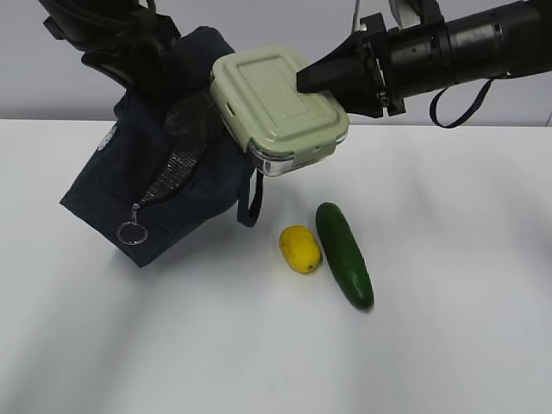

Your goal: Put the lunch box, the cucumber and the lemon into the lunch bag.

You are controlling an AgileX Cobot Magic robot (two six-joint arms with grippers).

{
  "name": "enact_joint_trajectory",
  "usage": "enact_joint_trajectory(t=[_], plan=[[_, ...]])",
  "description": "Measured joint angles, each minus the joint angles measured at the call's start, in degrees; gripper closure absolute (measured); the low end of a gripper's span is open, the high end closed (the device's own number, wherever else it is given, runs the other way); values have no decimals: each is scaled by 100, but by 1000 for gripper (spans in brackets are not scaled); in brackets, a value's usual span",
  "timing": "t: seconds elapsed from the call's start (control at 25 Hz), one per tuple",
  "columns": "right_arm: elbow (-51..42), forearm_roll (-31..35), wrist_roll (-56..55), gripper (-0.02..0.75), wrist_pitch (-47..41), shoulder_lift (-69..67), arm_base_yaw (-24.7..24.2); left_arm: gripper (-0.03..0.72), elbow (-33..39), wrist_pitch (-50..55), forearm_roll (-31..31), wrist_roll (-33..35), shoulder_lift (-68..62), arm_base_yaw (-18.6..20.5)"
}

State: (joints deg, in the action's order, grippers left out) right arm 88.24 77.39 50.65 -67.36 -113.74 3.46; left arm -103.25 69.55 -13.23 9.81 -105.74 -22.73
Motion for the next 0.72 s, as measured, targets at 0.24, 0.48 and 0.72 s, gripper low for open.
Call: enact_joint_trajectory(t=[0.24,0.48,0.72], plan=[[3,-49,0,373,0,-300,0,675,0,10,-116,-4,0,0],[3,-62,0,373,11,-527,36,675,0,10,-264,-4,0,0],[3,154,122,373,36,-717,403,675,-11,153,-332,-4,-98,0]])
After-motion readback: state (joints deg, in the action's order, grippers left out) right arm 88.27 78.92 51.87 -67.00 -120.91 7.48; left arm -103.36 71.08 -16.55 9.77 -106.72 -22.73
